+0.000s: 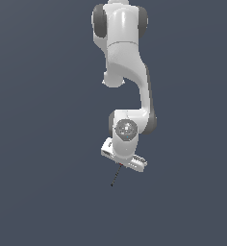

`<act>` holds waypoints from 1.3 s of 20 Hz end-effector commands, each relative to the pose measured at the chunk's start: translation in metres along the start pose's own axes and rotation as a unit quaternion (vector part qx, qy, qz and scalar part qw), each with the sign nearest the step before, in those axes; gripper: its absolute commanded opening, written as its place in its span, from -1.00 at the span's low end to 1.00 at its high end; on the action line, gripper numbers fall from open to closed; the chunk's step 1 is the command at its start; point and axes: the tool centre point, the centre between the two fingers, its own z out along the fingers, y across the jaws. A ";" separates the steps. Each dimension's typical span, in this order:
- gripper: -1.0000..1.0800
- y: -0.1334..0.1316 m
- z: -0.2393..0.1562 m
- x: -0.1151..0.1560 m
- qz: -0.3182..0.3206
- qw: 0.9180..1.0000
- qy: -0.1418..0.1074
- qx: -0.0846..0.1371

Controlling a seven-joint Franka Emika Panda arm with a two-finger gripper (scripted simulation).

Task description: Pick up the object and move it to a goal position.

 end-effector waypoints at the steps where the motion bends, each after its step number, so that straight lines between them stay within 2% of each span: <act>1: -1.00 0.000 -0.004 0.001 0.000 1.000 0.001 0.000; 7: -1.00 0.005 -0.032 0.004 0.000 1.000 0.001 0.000; 19: -1.00 0.023 -0.141 0.017 0.000 1.000 0.001 0.000; 26: -1.00 0.028 -0.176 0.022 0.000 1.000 0.001 0.000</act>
